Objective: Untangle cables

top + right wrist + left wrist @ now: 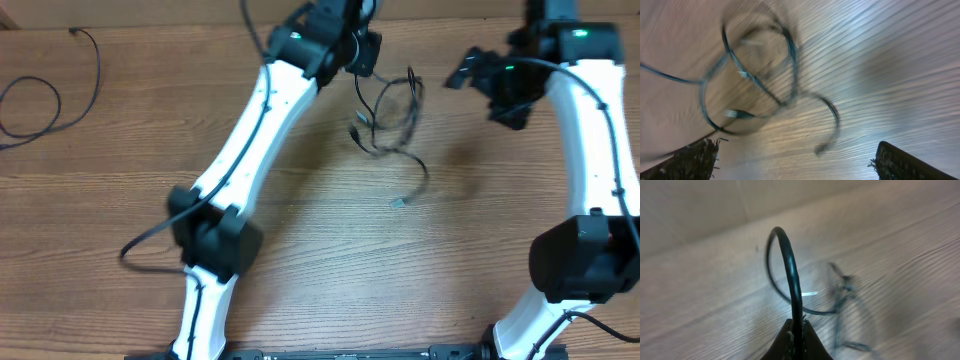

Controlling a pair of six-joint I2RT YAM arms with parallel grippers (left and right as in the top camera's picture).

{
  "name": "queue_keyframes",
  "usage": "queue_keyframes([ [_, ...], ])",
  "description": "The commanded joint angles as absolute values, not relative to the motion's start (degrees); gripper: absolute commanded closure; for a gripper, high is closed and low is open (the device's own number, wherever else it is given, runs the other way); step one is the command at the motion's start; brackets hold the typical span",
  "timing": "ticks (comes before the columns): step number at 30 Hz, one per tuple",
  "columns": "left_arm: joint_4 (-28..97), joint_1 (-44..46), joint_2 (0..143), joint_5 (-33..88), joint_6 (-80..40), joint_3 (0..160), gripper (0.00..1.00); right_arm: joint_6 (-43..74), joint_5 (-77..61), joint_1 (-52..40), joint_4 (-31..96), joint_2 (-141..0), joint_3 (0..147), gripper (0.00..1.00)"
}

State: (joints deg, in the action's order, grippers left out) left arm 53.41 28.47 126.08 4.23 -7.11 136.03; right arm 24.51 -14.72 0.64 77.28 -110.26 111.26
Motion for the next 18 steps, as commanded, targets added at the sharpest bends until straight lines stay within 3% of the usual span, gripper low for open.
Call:
queue_keyframes([
  [1, 55.5, 29.2, 120.4, 3.9, -7.5, 136.4, 0.96, 25.8, -16.8, -2.3, 74.0, -111.2, 107.7, 0.00],
  [18, 55.3, 29.0, 112.2, 7.4, -14.2, 136.4, 0.96, 26.0, -23.5, -12.2, 51.8, -111.2, 98.5, 0.00],
])
